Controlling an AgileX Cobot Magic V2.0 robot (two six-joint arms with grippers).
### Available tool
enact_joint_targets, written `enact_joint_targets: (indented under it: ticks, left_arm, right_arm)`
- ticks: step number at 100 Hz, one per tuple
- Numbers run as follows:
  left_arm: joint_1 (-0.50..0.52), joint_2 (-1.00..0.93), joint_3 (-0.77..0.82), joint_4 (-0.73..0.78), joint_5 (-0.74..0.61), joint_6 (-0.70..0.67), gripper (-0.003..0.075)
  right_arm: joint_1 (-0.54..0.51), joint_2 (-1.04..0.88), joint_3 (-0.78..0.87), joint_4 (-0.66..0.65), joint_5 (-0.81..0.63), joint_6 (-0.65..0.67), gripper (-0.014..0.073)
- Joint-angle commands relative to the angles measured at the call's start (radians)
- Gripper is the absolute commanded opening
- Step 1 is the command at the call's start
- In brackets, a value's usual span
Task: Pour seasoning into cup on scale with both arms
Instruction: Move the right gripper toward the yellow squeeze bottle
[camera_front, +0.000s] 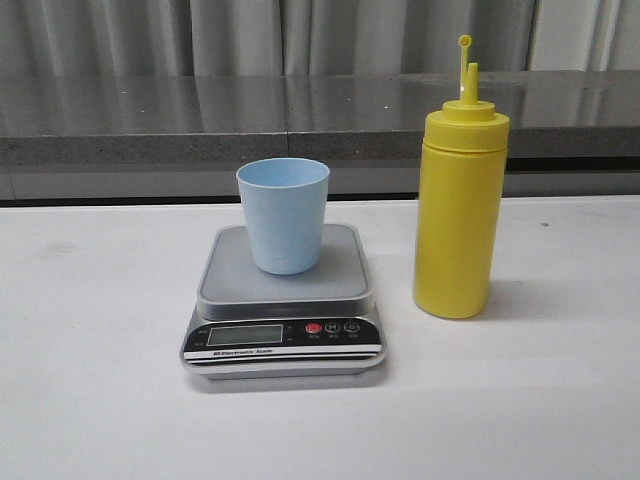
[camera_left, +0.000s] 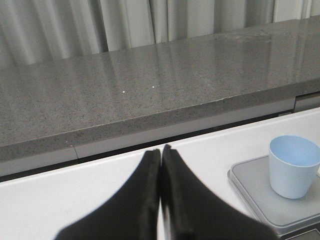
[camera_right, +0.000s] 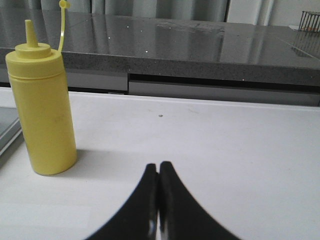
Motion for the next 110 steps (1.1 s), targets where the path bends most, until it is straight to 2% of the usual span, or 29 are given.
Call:
enact_joint_targets:
  ticks: [1, 94, 100, 110]
  left_arm:
    - [0.003, 0.007, -0.029, 0.002, -0.081, -0.011, -0.0018]
    - [0.003, 0.007, -0.029, 0.002, -0.081, -0.011, -0.0018]
    - [0.003, 0.007, -0.029, 0.002, -0.081, -0.011, -0.0018]
    - [0.003, 0.007, -0.029, 0.002, -0.081, -0.011, -0.0018]
  right_arm:
    - [-0.009, -0.016, 0.001, -0.008, -0.088, -0.011, -0.0121]
    - [-0.009, -0.016, 0.001, -0.008, -0.089, -0.011, -0.0121]
    - [-0.009, -0.016, 0.0, -0.008, -0.133, -0.011, -0.0121]
    - [-0.006, -0.016, -0.007, 0.0, -0.313, 0.003, -0.0121]
